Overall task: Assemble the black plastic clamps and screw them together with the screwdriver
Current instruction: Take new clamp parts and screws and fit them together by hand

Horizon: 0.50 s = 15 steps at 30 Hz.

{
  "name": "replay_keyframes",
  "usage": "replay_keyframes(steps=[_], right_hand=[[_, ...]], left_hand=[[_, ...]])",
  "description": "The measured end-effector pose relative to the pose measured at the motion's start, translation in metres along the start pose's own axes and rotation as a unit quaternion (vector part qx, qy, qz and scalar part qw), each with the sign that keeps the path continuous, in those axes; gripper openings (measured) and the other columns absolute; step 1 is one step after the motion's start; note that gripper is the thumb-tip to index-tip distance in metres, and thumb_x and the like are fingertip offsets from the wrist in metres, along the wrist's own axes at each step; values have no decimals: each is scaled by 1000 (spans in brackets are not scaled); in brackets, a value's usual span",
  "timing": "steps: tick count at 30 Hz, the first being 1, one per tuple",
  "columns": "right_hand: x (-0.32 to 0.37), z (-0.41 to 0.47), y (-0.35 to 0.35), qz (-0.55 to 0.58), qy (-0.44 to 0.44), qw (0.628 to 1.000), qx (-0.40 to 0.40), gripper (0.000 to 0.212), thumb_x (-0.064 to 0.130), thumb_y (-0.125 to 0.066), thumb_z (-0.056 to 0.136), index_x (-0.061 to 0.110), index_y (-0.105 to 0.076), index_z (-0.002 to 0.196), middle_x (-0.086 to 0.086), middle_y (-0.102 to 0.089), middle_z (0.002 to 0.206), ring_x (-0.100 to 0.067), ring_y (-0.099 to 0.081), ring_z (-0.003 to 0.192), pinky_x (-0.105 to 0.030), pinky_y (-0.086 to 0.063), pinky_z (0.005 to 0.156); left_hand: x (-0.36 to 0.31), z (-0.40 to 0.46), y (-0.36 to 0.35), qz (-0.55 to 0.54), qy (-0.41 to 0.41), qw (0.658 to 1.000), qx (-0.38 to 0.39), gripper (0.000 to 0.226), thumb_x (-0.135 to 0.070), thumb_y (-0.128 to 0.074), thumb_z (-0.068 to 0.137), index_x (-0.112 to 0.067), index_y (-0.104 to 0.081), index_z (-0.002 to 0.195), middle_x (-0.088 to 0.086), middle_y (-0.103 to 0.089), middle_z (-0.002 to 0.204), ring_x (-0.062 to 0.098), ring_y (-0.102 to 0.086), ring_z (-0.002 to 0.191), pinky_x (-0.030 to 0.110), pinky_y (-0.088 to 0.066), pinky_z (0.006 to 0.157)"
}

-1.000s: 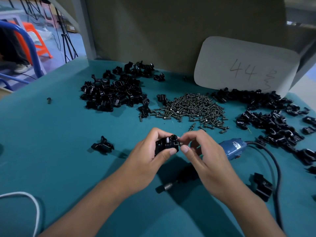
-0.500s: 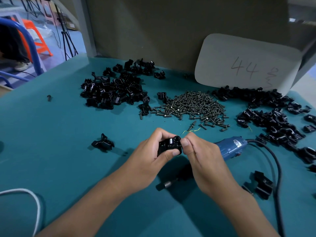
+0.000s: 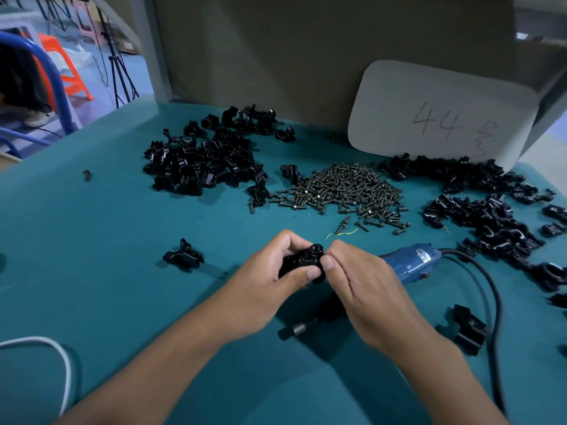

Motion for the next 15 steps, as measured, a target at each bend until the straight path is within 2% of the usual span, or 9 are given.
replay_keyframes(steps=[3, 7, 8, 10, 12, 15], right_hand=[[1, 0, 4, 2, 23, 999, -23, 36, 51, -23, 107, 28, -42, 87, 12, -39, 82, -12, -41, 78, -42, -42, 65], [2, 0, 7, -11, 40, 999, -33, 29, 46, -31, 107, 27, -49, 95, 15, -43, 88, -14, -44, 83, -42, -45, 66], [2, 0, 8, -12, 36, 999, -32, 26, 47, -32, 107, 29, -49, 97, 16, -44, 89, -13, -45, 85, -41, -46, 66], [1, 1, 9, -22, 29, 999, -30, 23, 50, -33, 105, 33, -48, 101, 17, -43, 92, -12, -46, 87, -41, -47, 66], [1, 0, 9, -26, 24, 999, -21, 23, 51, -33, 104, 34, -48, 101, 17, -42, 91, -12, -47, 88, -41, -47, 67], [1, -1, 7, -32, 8, 999, -2, 30, 56, -24, 105, 36, -42, 91, 14, -42, 88, -10, -44, 86, -39, -45, 68]], left_hand=[[0, 1, 2, -24, 20, 999, 16, 16, -18, -61, 100, -10, -57, 112, -4, -67, 100, 7, -63, 94, 24, -52, 84], [-1, 2, 2, -51, 47, 997, 44, 16, -19, -59, 98, -7, -58, 109, 4, -68, 99, 9, -63, 91, 24, -53, 79], [-1, 2, 3, -51, 50, 997, 40, 17, -19, -60, 97, -7, -58, 108, 6, -68, 99, 10, -64, 90, 26, -54, 80], [1, 2, 6, -25, 52, 998, 22, 16, -18, -62, 98, -8, -58, 110, 9, -69, 100, 14, -65, 91, 38, -55, 90], [2, 1, 7, -5, 50, 999, 13, 14, -18, -63, 99, -11, -58, 111, 6, -70, 101, 17, -66, 93, 49, -50, 99], [1, -2, 5, 22, 41, 999, 10, 20, -30, -64, 96, -20, -59, 112, -6, -69, 102, 14, -66, 99, 48, -49, 99]])
Point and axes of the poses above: each hand's wrist, its own z-axis towards the middle knuckle, its own y-axis out of the back of the hand, x = y × z, the point moved 4 cm from there along z, towards the middle knuckle
